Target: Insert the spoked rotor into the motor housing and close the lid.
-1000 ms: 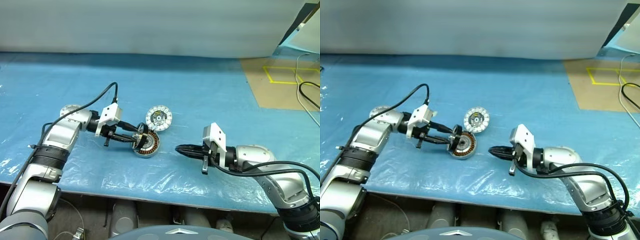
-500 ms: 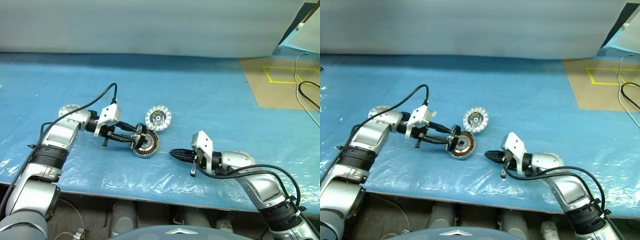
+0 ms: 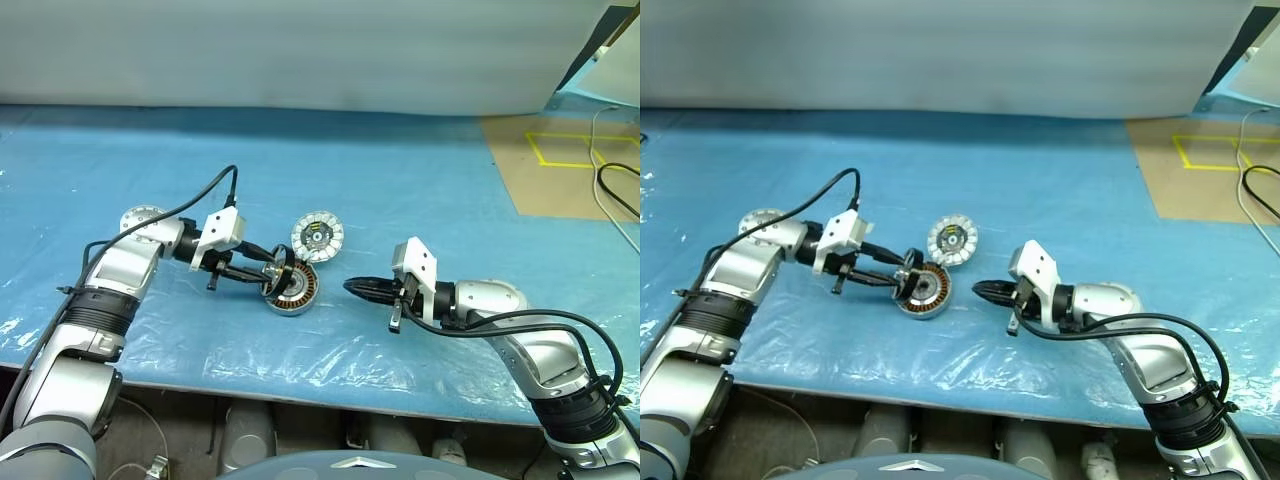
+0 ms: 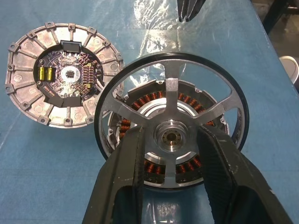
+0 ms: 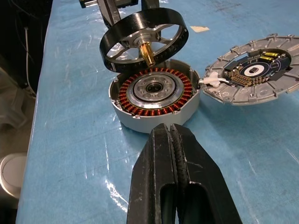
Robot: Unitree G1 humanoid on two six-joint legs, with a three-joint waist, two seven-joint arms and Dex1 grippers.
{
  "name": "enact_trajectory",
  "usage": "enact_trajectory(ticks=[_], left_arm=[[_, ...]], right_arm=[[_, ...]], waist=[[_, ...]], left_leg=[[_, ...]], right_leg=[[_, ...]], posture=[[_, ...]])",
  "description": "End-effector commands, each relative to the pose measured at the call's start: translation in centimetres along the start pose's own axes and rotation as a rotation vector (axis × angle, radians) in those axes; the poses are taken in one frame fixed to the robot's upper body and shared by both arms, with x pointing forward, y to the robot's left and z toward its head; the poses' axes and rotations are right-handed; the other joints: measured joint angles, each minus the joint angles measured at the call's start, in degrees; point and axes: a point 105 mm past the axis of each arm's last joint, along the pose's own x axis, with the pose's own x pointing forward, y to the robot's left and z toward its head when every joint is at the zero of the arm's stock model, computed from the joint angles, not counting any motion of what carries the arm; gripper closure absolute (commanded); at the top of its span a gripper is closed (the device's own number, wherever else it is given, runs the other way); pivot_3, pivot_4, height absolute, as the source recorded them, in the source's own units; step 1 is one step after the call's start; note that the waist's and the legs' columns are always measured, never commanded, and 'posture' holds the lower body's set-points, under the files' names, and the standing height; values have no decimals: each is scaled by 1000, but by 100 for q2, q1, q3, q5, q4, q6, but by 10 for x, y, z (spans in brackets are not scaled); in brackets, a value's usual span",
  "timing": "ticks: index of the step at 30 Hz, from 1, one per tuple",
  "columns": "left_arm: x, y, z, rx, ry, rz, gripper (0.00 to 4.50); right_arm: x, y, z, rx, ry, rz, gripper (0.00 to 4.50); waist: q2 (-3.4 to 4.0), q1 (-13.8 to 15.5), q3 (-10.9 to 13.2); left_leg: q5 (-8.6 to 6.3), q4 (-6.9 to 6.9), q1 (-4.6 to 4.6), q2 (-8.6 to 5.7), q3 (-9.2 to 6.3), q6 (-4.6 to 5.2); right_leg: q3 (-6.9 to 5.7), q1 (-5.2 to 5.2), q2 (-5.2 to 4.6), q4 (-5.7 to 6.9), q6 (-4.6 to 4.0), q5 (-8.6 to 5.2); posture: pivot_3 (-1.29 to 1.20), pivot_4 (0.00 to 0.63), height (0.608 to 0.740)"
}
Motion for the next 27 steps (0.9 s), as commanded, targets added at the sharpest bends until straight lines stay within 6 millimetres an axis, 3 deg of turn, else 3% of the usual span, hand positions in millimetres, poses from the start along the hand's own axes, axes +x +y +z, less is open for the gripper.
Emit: enact_trajectory(ticks=[1, 12, 27], left_arm=[[-3, 3, 5, 13, 22, -7, 3159], [-6, 3, 12, 20, 38, -42, 3159], [-6, -4, 2, 55, 88, -88, 3159]], right_arm=[[-2, 4, 7, -22, -27, -3, 4500], [0, 5, -10, -15, -12, -25, 4500], [-4, 5, -3, -27, -13, -18, 4500]], waist=[[0, 0, 0], [0, -8, 0], [0, -5, 0]], left_leg=[[0, 0, 0, 0, 0, 0], [0, -1, 0, 0, 0, 0], [0, -9, 2, 0, 0, 0]], right_leg=[[0, 0, 0, 0, 0, 0], [1, -1, 0, -2, 0, 0], [0, -1, 0, -7, 0, 0]], posture=[[0, 150, 740], [0, 150, 740], [0, 150, 740]])
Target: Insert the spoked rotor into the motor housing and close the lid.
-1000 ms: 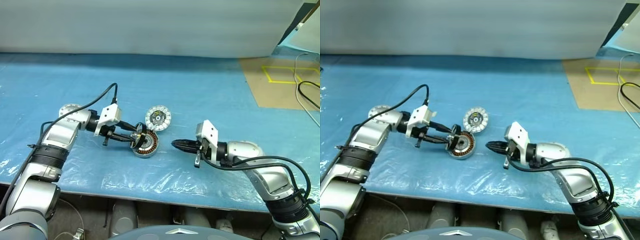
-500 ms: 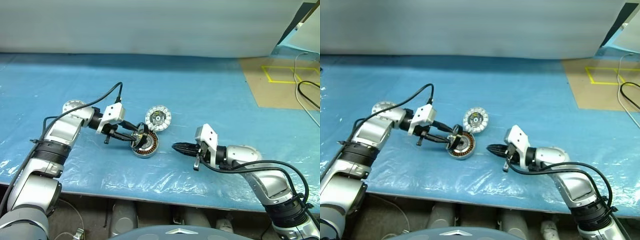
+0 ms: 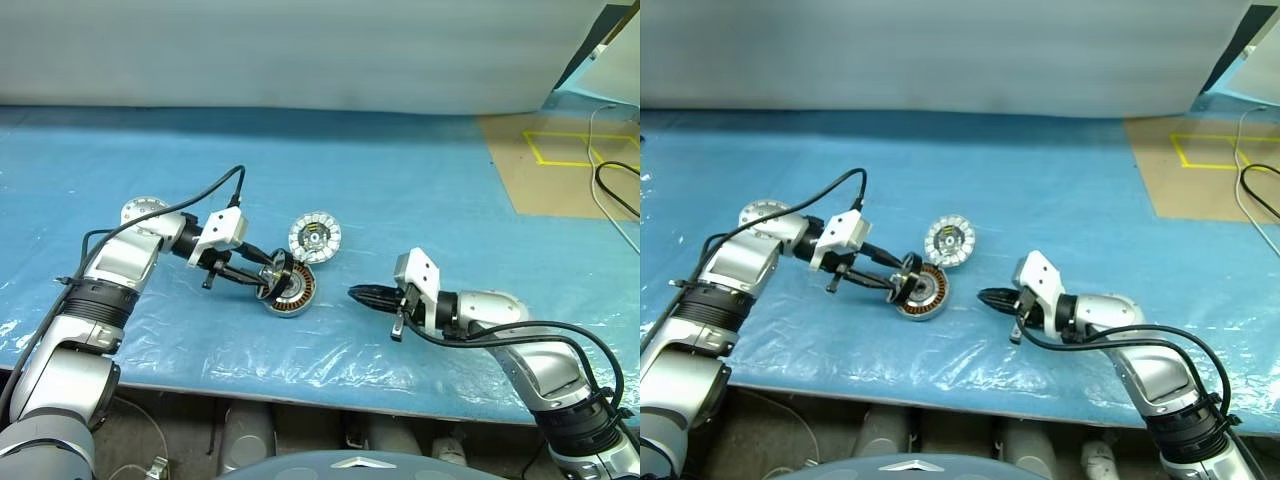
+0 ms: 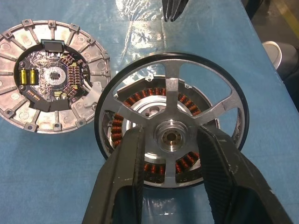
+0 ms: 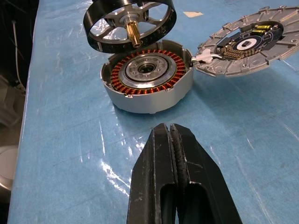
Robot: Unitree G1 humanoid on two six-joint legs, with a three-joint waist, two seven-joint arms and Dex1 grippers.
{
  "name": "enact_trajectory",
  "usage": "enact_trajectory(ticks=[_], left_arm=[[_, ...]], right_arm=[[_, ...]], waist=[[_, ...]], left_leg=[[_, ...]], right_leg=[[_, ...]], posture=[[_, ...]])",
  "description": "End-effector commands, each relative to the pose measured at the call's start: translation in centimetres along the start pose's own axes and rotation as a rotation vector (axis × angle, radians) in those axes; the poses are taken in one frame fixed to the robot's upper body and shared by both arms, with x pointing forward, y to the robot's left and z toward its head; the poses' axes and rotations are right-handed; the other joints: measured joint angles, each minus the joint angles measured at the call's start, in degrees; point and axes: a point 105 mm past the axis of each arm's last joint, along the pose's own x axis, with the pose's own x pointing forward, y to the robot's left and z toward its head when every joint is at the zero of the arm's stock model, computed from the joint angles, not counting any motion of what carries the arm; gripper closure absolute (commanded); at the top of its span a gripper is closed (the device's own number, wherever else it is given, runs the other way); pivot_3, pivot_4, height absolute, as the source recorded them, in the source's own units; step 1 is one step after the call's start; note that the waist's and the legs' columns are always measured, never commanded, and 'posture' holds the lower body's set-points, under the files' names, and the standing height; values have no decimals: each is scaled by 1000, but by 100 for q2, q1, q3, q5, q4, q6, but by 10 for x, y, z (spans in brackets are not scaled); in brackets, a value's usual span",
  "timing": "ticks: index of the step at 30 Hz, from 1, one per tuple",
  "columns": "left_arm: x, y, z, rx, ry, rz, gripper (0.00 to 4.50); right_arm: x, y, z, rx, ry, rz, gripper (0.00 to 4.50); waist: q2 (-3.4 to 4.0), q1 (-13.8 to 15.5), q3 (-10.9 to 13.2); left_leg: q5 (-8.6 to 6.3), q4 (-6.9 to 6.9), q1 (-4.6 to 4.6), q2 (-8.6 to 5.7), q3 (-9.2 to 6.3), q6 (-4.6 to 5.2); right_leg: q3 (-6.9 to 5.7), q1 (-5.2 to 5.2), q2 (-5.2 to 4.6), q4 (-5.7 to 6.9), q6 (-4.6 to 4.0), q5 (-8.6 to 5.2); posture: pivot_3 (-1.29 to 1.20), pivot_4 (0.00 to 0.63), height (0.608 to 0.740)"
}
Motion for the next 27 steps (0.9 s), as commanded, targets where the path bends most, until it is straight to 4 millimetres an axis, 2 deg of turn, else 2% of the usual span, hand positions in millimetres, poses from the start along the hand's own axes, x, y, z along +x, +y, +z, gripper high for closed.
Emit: enact_trajectory(ticks=[1, 7, 9, 10, 12, 21, 27], left_arm=[[-3, -2, -2, 17, 32, -8, 3159], [-2, 0, -1, 14, 24, 0, 3159], [-2, 1, 1, 8, 9, 0, 2411], [-2, 2, 2, 7, 4, 5, 2246], [-3, 6, 5, 23, -7, 30, 1604], [-17, 14, 27, 11, -99, 88, 1604], [-20, 12, 30, -4, -125, 102, 1604]], right_arm=[[-1, 2, 10, -32, -30, 12, 4500], [1, 1, 9, -34, -25, 8, 4500], [2, 1, 10, -36, -24, 6, 4500], [2, 0, 10, -37, -23, 6, 4500], [3, 0, 11, -37, -24, 7, 4500], [6, -1, 1, -26, -13, 3, 4500], [0, 5, 8, -33, -22, 9, 4500]], waist=[[0, 0, 0], [0, -1, 0], [0, -2, 0], [0, -1, 0], [0, 1, 0], [0, 4, 0], [1, 2, 1]], left_leg=[[0, 0, 0, 0, 0, 0], [0, -1, 0, 0, 0, 0], [0, 0, 0, 0, 0, 0], [0, 0, 0, 0, 0, 0], [0, 0, 0, 0, 0, 0], [0, 0, -3, -2, 1, 0], [0, -2, -4, -2, 1, 0]], right_leg=[[0, 0, 0, 0, 0, 0], [0, 0, 0, 0, 0, 0], [0, 0, 0, 0, 0, 0], [0, 0, 0, 0, 0, 0], [0, 0, 0, 0, 0, 0], [0, 0, -1, -1, 0, 0], [0, -1, -1, -3, 0, 0]], posture=[[0, 150, 740], [0, 150, 740], [0, 150, 740], [0, 150, 740], [0, 150, 740], [0, 150, 740], [0, 150, 740]])
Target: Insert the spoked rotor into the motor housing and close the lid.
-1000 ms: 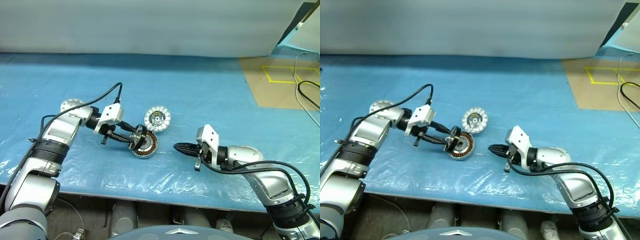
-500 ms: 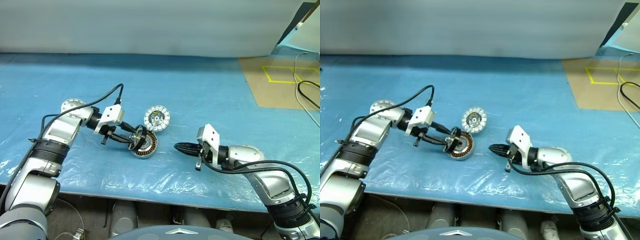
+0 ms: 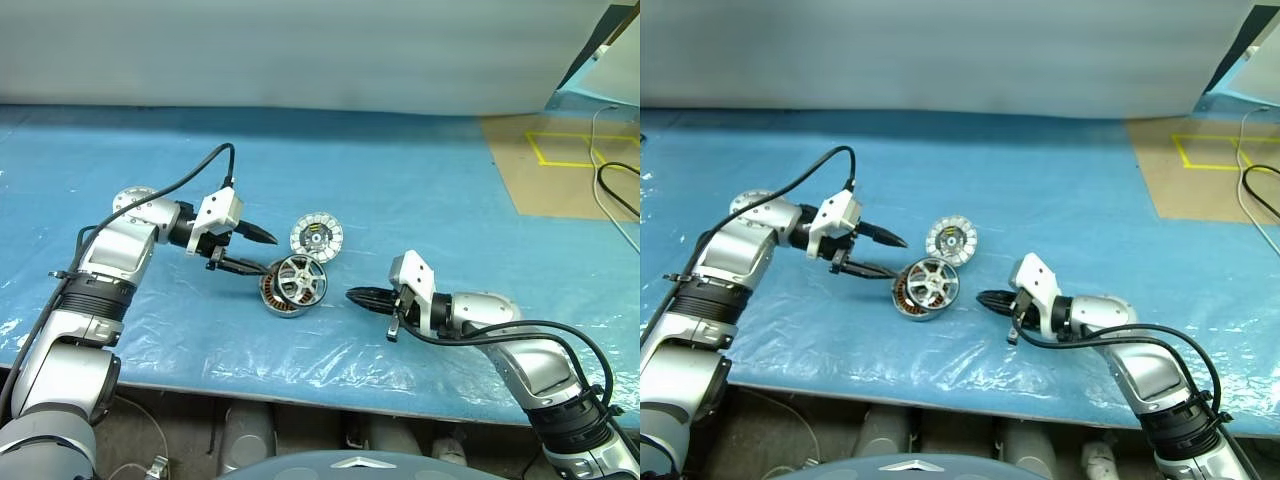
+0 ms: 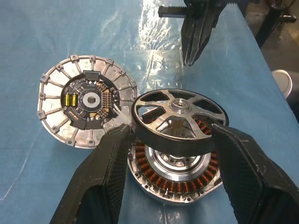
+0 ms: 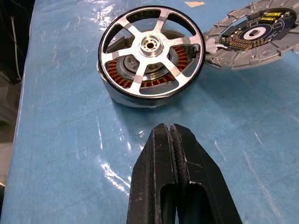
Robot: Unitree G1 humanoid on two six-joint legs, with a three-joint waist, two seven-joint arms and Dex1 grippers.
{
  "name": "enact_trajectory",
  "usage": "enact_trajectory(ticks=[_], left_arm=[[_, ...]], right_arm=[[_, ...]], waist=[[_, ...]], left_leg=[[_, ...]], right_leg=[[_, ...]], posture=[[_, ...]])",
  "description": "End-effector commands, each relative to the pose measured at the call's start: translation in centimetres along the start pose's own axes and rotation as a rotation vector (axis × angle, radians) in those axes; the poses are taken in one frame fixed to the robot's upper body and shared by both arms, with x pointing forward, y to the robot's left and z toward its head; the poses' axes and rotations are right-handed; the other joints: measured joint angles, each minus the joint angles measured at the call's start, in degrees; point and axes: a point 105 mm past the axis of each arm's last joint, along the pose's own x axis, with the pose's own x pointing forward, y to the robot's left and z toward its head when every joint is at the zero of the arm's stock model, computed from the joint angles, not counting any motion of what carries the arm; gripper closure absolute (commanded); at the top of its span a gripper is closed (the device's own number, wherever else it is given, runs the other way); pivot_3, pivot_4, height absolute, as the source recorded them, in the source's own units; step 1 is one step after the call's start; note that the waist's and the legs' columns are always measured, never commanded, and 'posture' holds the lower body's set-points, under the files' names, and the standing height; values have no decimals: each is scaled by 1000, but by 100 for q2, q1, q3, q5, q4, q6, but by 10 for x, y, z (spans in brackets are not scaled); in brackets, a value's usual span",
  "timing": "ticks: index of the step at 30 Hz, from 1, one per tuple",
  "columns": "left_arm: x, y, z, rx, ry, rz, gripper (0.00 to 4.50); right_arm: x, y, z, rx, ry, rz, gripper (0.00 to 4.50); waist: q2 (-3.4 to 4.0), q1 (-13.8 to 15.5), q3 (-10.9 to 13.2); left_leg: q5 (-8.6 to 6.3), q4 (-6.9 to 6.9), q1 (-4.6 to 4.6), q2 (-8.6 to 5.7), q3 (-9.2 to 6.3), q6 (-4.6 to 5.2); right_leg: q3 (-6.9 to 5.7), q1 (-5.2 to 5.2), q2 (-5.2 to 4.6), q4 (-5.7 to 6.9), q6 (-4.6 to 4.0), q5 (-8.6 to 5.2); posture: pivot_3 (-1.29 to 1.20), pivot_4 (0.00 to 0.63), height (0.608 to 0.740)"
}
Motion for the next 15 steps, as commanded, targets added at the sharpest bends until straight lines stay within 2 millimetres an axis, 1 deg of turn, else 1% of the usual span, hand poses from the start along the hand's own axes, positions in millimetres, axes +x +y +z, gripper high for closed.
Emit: enact_trajectory(ticks=[1, 7, 15], left_arm=[[-7, 0, 12, 27, -31, 23, 1604], [-7, -1, 24, 8, -70, 20, 1604], [-3, -3, 38, 8, -136, 31, 1604]], right_arm=[[-7, 5, 19, -50, -42, 9, 4500], [-11, 8, 36, -59, -44, 15, 4500], [-7, 9, 35, -50, -37, 18, 4500]], waist=[[0, -2, 0], [0, 1, 0], [1, -2, 0]], left_leg=[[0, 1, 0, -1, 0, 0], [0, 0, 2, 0, -1, 0], [0, -3, 1, -1, 0, 0]], right_leg=[[0, 0, 0, 0, 0, 0], [0, 0, 0, 0, 0, 0], [0, 0, 0, -3, 0, 0]], posture=[[0, 150, 740], [0, 150, 740], [0, 150, 740]])
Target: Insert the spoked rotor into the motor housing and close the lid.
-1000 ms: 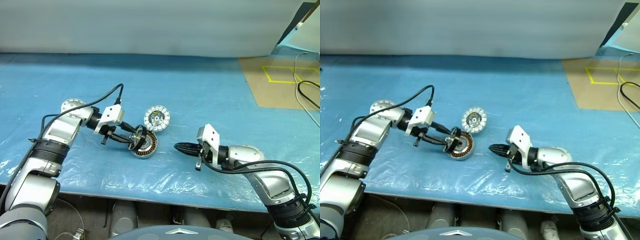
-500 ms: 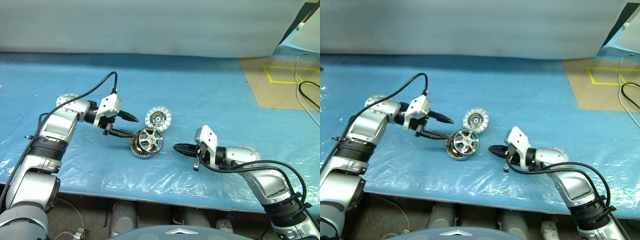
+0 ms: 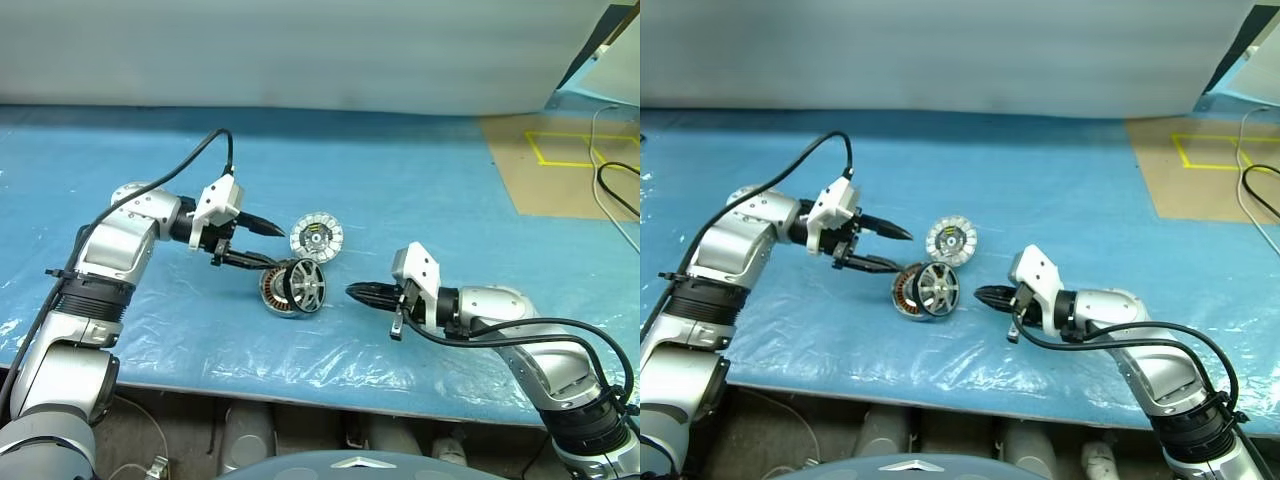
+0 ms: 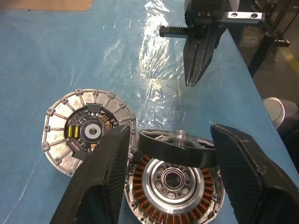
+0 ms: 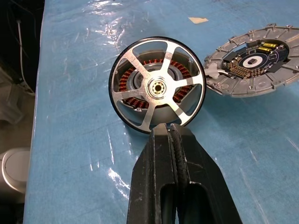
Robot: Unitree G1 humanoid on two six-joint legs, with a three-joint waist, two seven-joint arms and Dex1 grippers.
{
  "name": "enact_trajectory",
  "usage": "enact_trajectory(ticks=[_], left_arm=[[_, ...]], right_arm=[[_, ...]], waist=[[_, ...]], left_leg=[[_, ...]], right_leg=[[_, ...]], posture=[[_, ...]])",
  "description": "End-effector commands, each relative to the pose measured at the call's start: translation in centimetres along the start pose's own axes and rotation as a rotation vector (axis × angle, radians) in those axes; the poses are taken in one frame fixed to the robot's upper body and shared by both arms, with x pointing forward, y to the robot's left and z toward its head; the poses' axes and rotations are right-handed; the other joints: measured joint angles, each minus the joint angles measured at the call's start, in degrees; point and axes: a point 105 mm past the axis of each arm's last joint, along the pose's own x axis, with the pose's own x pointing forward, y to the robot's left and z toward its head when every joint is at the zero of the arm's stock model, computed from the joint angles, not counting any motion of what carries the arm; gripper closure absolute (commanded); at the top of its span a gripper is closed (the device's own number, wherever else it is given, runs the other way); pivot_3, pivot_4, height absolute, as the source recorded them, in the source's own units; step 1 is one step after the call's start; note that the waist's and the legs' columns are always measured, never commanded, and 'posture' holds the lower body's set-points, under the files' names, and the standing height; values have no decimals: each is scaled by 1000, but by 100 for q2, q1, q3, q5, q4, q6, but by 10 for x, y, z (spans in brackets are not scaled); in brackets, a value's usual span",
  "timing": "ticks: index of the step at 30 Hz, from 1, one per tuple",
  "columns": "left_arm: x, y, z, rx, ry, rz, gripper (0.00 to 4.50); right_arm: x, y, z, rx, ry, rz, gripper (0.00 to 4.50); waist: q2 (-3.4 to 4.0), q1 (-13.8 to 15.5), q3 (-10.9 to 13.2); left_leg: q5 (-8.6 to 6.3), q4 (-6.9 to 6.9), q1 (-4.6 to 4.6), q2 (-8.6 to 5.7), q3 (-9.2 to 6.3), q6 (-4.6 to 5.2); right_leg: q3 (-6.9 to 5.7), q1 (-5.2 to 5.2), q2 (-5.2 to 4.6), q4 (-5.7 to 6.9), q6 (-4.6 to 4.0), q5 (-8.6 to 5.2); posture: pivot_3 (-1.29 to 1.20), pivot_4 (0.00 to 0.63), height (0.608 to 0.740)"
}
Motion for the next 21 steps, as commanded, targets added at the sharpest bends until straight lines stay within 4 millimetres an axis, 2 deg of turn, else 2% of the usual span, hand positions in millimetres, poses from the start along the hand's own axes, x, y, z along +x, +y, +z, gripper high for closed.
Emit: enact_trajectory(ticks=[1, 6, 10, 13, 15, 18, 21], left_arm=[[-4, 0, 16, 32, -58, 31, 1604], [-5, -5, 17, 6, -72, 38, 1604], [4, -3, 15, 31, -23, 21, 1604], [9, 2, 24, 88, -8, 2, 1010], [9, 6, 27, 111, -7, 18, 405], [6, 13, 28, 84, -81, 94, 405], [4, 13, 23, 43, -105, 160, 405]], right_arm=[[-1, 3, 11, -30, -38, 11, 4500], [-1, 1, 1, -23, -29, 2, 4500], [-3, 2, -6, -21, -23, 0, 4500], [-4, 0, -7, -28, -26, -6, 4500], [-6, -3, -2, -42, -37, -16, 4500], [-7, -11, 15, -47, -64, -13, 4500], [-9, -13, 17, -50, -51, 0, 4500]], waist=[[0, -3, 0], [0, -2, 0], [0, -2, 0], [0, 8, 0], [0, 3, 0], [3, -35, 0], [5, -41, 0]], left_leg=[[0, 0, 0, 0, 0, 0], [0, -2, -1, 0, 1, 0], [0, -2, -2, 0, 1, 0], [0, 1, -3, -1, 1, 1], [0, 3, -5, -3, 1, 1], [0, 2, 0, -4, 0, 1], [0, -1, 1, -2, -1, 0]], right_leg=[[0, 0, 0, 0, 0, 0], [0, 0, 0, -2, 0, 0], [0, 0, 0, -3, 0, 0], [0, 1, 0, -3, 1, 0], [0, 1, -1, -3, 1, 0], [3, 1, 0, -2, 2, 1], [4, 1, 2, 1, 2, 1]], posture=[[0, 150, 740], [0, 150, 740], [0, 150, 740], [0, 150, 740], [0, 150, 740], [0, 150, 740], [0, 150, 740]])
